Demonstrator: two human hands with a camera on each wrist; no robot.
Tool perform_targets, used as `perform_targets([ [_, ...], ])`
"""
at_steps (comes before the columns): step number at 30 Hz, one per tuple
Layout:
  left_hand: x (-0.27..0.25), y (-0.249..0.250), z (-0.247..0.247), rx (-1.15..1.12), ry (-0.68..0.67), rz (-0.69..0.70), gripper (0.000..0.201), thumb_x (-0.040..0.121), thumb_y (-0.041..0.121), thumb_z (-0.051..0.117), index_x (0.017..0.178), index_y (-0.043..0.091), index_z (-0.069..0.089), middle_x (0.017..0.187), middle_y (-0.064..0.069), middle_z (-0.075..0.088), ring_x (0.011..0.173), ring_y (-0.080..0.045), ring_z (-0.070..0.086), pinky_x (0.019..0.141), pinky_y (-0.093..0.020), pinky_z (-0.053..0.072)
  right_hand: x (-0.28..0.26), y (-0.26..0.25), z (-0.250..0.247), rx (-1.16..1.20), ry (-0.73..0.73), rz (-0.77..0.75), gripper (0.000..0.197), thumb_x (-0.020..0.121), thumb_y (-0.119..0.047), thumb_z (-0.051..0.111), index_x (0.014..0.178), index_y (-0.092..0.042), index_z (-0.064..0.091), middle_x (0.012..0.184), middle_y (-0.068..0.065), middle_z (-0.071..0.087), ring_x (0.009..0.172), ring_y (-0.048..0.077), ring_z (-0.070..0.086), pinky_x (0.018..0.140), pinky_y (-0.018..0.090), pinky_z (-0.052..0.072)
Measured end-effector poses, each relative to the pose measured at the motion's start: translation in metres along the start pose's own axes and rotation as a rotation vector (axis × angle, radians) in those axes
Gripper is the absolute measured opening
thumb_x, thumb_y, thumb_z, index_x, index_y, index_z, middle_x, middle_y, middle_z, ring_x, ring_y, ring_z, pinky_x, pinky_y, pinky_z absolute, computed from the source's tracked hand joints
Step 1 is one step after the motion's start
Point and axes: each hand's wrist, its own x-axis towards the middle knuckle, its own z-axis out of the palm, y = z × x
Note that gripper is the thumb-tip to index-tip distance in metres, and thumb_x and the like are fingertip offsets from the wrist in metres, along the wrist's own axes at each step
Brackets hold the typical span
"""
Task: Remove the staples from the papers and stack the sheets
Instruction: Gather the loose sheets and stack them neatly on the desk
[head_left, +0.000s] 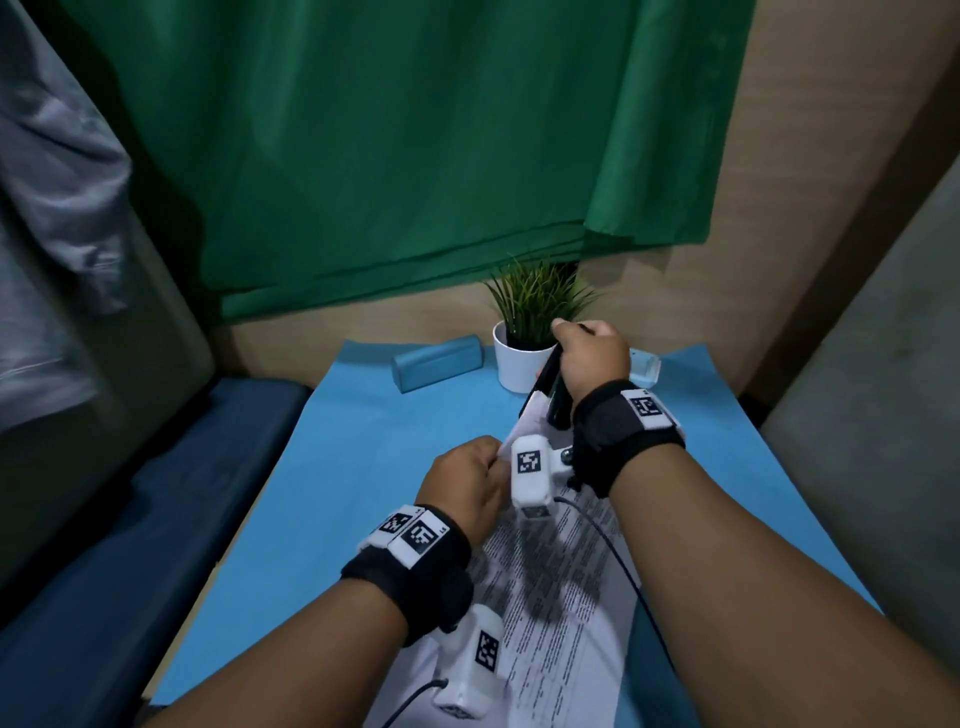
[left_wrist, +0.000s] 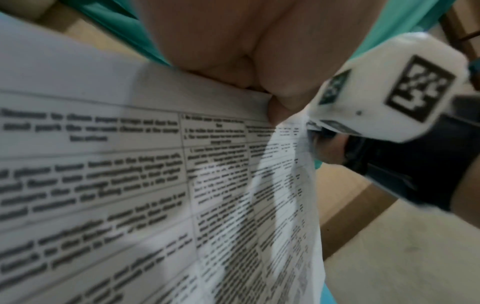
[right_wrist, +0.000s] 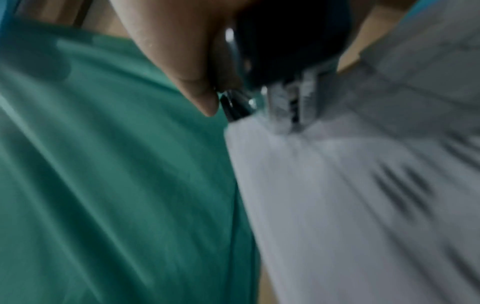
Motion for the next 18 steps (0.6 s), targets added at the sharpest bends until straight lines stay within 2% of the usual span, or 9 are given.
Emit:
perform_targets([
  [1, 0.002, -0.003, -0.001, -0.041, -0.003, -0.045, 0.028, 0.098, 0.027, 0.051, 0.075, 0.012, 0.056, 0.065, 0.0, 0.058, 0.062, -0.021, 0.054, 0.055, -0.026, 0.041, 0.007, -0.001, -0.007, 0.047, 0.019, 0.037, 0.013, 0.078, -0.024, 0.068, 0.075, -0.012, 0.062, 0.069, 0.005, 0.062, 0.068, 0.029, 0.062, 0.067, 0.039, 0.054],
  [3, 0.006, -0.007, -0.005, -0.183, 0.017, -0.151, 0.029, 0.096, 0.014, 0.053, 0.067, 0.014, 0.053, 0.057, 0.004, 0.053, 0.049, -0.011, 0.047, 0.045, -0.02, 0.036, 0.023, -0.002, -0.029, 0.257, 0.068, 0.16, 0.011, 0.073, -0.016, 0.062, 0.067, -0.008, 0.059, 0.064, 0.01, 0.056, 0.059, 0.03, 0.06, 0.058, 0.038, 0.052],
  [6, 0.013, -0.018, -0.013, -0.398, 0.021, -0.28, 0.025, 0.091, 0.012, 0.056, 0.066, 0.013, 0.052, 0.054, -0.001, 0.048, 0.048, -0.017, 0.041, 0.046, -0.021, 0.032, 0.051, 0.002, -0.075, 0.333, 0.014, 0.417, 0.013, 0.085, -0.004, 0.041, 0.072, -0.005, 0.043, 0.061, 0.012, 0.051, 0.042, 0.023, 0.056, 0.043, 0.026, 0.049],
  [8, 0.021, -0.031, -0.018, -0.471, 0.019, -0.344, 0.021, 0.079, 0.024, 0.06, 0.064, 0.013, 0.05, 0.051, -0.001, 0.048, 0.049, -0.019, 0.042, 0.05, -0.025, 0.035, 0.069, 0.014, -0.1, 0.029, -0.072, 0.442, 0.011, 0.088, 0.001, 0.045, 0.078, -0.003, 0.045, 0.084, 0.026, 0.058, 0.054, 0.027, 0.059, 0.043, 0.03, 0.051],
  [10, 0.031, -0.046, -0.018, -0.483, 0.001, -0.408, 0.025, 0.069, 0.035, 0.062, 0.069, 0.01, 0.057, 0.065, -0.014, 0.062, 0.06, -0.03, 0.058, 0.062, -0.037, 0.052, 0.081, 0.032, -0.113, -0.399, -0.149, 0.336, 0.018, 0.084, -0.003, 0.065, 0.086, -0.001, 0.048, 0.1, 0.026, 0.062, 0.067, 0.026, 0.059, 0.059, 0.037, 0.054],
  [12, 0.038, -0.056, -0.018, -0.516, -0.028, -0.46, 0.028, 0.071, 0.033, 0.065, 0.085, 0.009, 0.065, 0.092, -0.022, 0.07, 0.087, -0.037, 0.068, 0.087, -0.054, 0.057, 0.085, 0.05, -0.114, -0.773, -0.206, 0.253, 0.036, 0.073, -0.014, 0.081, 0.091, -0.006, 0.052, 0.091, 0.014, 0.061, 0.069, 0.024, 0.06, 0.061, 0.033, 0.053],
  [13, 0.04, -0.057, -0.017, -0.551, -0.042, -0.487, 0.025, 0.075, 0.029, 0.065, 0.091, 0.009, 0.066, 0.097, -0.021, 0.07, 0.092, -0.035, 0.067, 0.093, -0.057, 0.054, 0.085, 0.056, -0.111, -0.926, -0.237, 0.218, 0.036, 0.07, -0.02, 0.084, 0.088, -0.008, 0.055, 0.088, 0.009, 0.061, 0.068, 0.021, 0.06, 0.056, 0.027, 0.048],
  [16, 0.046, -0.076, -0.007, -0.549, -0.049, -0.565, 0.011, 0.09, 0.021, 0.064, 0.09, 0.01, 0.065, 0.095, -0.021, 0.069, 0.092, -0.036, 0.066, 0.095, -0.059, 0.053, 0.093, 0.081, -0.101, -1.129, -0.227, 0.138, 0.028, 0.072, -0.027, 0.079, 0.085, -0.012, 0.058, 0.085, 0.007, 0.064, 0.069, 0.023, 0.057, 0.057, 0.023, 0.044],
  [18, 0.053, -0.097, 0.002, -0.469, -0.054, -0.612, 0.031, 0.077, 0.041, 0.066, 0.082, 0.01, 0.065, 0.094, -0.027, 0.07, 0.092, -0.045, 0.069, 0.091, -0.064, 0.053, 0.097, 0.093, -0.095, -1.243, -0.234, 0.103, 0.025, 0.079, -0.03, 0.073, 0.081, -0.013, 0.055, 0.088, 0.008, 0.065, 0.075, 0.026, 0.055, 0.064, 0.028, 0.045],
])
